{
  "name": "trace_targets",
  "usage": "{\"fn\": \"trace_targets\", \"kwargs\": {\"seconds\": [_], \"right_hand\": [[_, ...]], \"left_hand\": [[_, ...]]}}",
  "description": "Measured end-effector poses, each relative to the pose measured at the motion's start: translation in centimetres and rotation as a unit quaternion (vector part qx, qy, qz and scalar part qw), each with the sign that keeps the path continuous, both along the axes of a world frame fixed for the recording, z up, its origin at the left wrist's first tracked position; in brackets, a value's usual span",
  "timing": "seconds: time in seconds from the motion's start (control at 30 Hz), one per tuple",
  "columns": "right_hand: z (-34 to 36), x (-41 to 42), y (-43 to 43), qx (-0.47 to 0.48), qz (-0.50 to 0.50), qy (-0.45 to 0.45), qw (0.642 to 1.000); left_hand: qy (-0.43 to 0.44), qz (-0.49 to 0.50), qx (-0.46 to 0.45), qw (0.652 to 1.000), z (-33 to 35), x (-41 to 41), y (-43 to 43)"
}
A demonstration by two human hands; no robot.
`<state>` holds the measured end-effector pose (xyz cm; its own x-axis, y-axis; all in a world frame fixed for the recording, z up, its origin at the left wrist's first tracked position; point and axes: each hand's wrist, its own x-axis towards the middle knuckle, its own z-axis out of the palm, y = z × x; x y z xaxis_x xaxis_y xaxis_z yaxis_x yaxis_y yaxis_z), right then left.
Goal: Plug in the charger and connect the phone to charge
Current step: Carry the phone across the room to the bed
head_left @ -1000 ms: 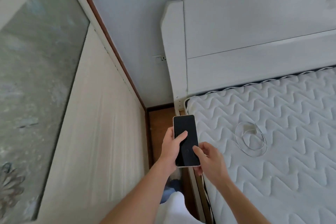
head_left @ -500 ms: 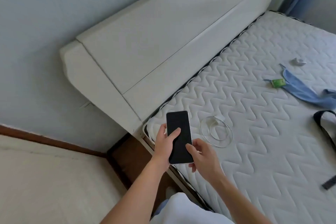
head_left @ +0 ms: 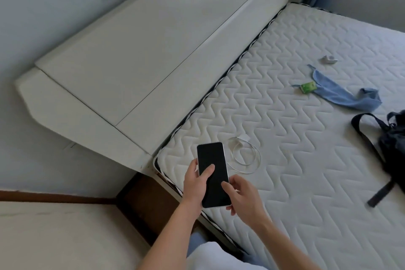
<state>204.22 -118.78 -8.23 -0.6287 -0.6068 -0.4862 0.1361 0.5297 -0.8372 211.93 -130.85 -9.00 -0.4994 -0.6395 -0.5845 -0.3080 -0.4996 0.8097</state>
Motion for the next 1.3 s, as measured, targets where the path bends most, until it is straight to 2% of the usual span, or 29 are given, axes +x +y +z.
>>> {"fn": "trace_targets", "kwargs": {"seconds": [0.2, 0.43, 0.57, 0.73, 0.87, 0.97, 1.07, 1.2, 1.3], "right_hand": [[-2.0, -0.8, 0.1, 0.014, 0.008, -0.037, 0.999], [-6.4, -2.9, -4.6, 0.063, -0.011, -0.036, 0.997], [-11.5, -4.9, -8.1, 0.09, -0.008, -0.028, 0.996], [-20.6, -6.8, -10.8, 0.115, -0.044, -0.039, 0.992], [-27.5, -7.1, -9.4, 0.202, 0.003, 0.066, 0.977], [-32.0, -5.6, -7.4, 0.27, 0.107, 0.161, 0.943], [-35.2, -4.3, -6.3, 0.278, 0.2, 0.227, 0.912], [-37.0, -3.5, -5.6, 0.302, 0.214, 0.268, 0.889], [-37.6, -3.0, -5.2, 0.326, 0.233, 0.285, 0.871]], "left_hand": [[-0.015, -0.026, -0.001, 1.0, -1.4, -0.6, -0.3], [-0.042, -0.065, 0.021, 0.997, -6.5, -3.4, -5.5], [-0.065, -0.076, 0.034, 0.994, -11.6, -5.5, -9.5], [-0.087, -0.12, 0.0, 0.989, -20.1, -8.1, -14.5], [-0.152, -0.15, -0.017, 0.977, -26.8, -9.1, -16.8], [-0.182, -0.166, -0.036, 0.969, -30.4, -10.1, -17.7], [-0.191, -0.173, -0.058, 0.964, -33.3, -11.5, -17.9], [-0.208, -0.193, -0.094, 0.954, -35.1, -12.9, -17.7], [-0.242, -0.246, -0.156, 0.925, -35.3, -13.3, -17.9]]}}
